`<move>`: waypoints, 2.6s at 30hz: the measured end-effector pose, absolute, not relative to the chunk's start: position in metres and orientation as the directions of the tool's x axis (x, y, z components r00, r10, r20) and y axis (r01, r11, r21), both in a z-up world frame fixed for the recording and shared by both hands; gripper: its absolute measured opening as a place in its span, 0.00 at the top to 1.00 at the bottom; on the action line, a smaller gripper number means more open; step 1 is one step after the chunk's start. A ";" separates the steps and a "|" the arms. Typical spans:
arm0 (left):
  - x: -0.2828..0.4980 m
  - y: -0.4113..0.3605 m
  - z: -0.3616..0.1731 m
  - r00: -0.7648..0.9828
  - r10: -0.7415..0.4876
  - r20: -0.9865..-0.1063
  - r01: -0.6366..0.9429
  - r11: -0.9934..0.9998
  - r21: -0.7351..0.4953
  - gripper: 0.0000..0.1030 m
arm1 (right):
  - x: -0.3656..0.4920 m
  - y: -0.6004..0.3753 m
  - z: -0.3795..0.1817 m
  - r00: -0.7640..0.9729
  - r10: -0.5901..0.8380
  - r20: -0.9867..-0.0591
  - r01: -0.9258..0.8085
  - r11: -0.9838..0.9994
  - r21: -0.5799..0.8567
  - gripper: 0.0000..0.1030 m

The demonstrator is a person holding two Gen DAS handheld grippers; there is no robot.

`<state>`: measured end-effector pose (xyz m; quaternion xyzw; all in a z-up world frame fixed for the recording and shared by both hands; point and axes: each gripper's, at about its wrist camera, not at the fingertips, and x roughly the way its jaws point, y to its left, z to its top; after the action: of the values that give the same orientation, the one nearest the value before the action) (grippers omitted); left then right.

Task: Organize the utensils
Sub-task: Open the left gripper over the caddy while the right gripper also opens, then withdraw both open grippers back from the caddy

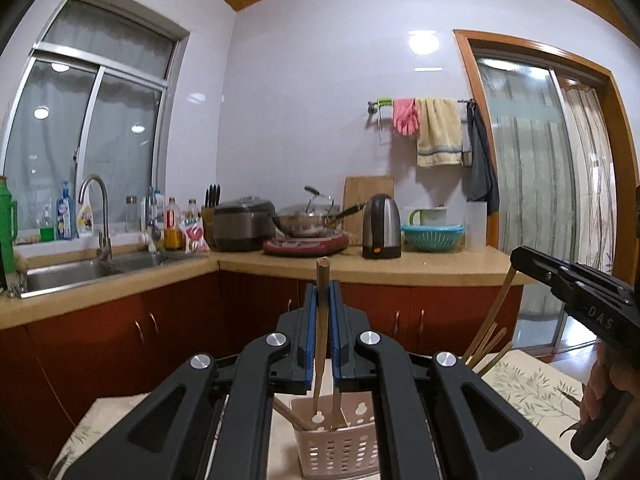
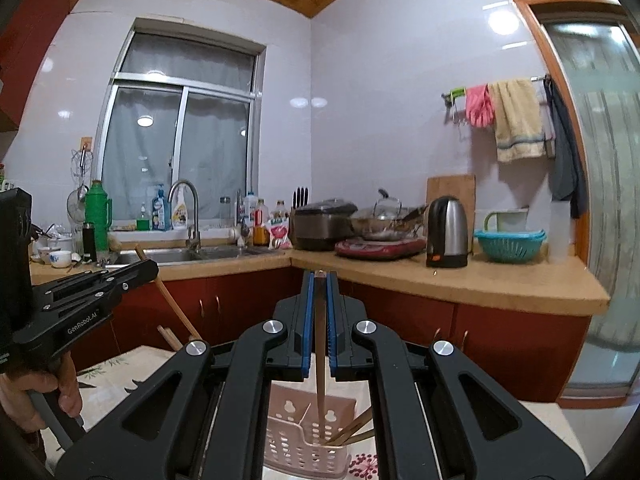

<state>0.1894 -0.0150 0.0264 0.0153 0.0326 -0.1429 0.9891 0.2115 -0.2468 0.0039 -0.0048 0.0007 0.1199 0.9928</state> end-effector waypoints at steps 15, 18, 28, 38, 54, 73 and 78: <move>0.208 -0.027 -0.012 0.947 -0.276 -0.162 0.283 0.959 0.019 0.93 | 0.245 -0.241 -0.042 0.965 0.236 -0.117 -0.236 0.972 0.015 0.94; 0.210 -0.027 -0.017 0.945 -0.275 -0.178 0.283 0.959 0.019 0.93 | 0.249 -0.241 -0.047 0.961 0.238 -0.138 -0.238 0.971 0.021 0.94; 0.210 -0.026 -0.021 0.942 -0.277 -0.188 0.288 0.957 0.032 0.86 | 0.248 -0.240 -0.053 0.958 0.240 -0.156 -0.239 0.971 0.025 0.89; 0.202 -0.020 -0.017 0.956 -0.244 -0.162 0.249 0.968 0.012 0.27 | 0.233 -0.240 -0.053 0.967 0.217 -0.136 -0.214 0.976 0.032 0.41; 0.173 -0.020 -0.011 0.988 -0.103 -0.117 0.113 0.990 0.079 0.17 | 0.201 -0.249 -0.047 0.981 0.156 -0.117 -0.150 0.987 0.065 0.11; 0.079 -0.011 -0.015 0.979 -0.025 -0.204 0.035 0.998 0.046 0.15 | 0.108 -0.248 -0.060 0.974 0.058 -0.218 -0.043 0.997 0.072 0.10; 0.053 -0.007 -0.009 0.979 -0.006 -0.204 0.013 0.999 0.036 0.14 | 0.079 -0.247 -0.053 0.978 0.043 -0.203 -0.031 0.998 0.062 0.10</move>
<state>0.0526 -0.0068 -0.0094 0.0186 0.1025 -0.0047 0.9945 0.0795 -0.2467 -0.0527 0.0294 0.1026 0.0186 0.9941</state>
